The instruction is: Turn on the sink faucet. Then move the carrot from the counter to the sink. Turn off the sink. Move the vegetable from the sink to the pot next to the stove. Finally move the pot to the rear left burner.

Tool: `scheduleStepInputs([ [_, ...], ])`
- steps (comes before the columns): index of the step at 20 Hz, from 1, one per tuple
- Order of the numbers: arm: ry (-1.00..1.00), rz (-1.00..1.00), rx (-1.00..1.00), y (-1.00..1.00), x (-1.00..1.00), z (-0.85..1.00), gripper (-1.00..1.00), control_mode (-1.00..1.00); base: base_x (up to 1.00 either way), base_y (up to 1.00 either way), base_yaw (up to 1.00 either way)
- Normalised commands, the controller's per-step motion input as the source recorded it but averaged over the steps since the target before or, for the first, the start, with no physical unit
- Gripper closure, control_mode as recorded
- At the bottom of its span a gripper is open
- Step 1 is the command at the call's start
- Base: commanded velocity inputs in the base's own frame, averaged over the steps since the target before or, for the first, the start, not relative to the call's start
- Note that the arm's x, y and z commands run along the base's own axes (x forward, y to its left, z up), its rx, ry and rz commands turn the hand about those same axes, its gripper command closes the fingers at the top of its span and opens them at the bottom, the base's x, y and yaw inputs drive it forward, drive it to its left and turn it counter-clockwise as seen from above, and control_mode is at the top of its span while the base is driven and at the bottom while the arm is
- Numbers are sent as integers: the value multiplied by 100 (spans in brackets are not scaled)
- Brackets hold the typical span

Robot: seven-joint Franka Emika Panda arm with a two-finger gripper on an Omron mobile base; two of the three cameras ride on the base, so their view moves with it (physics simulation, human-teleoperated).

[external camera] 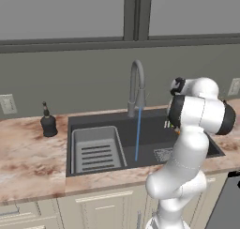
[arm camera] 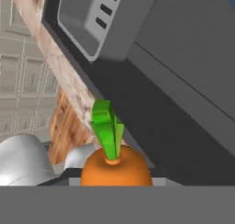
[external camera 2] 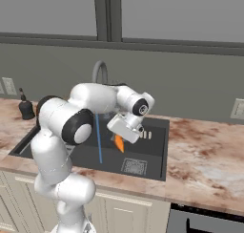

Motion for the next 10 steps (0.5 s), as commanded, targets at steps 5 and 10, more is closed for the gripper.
scheduleStepInputs([
  [5,-2,24,5,-30,54,-20,100,-100,0,0,0],
  [10,-4,34,4,-29,55,-15,100,-100,0,0,0],
])
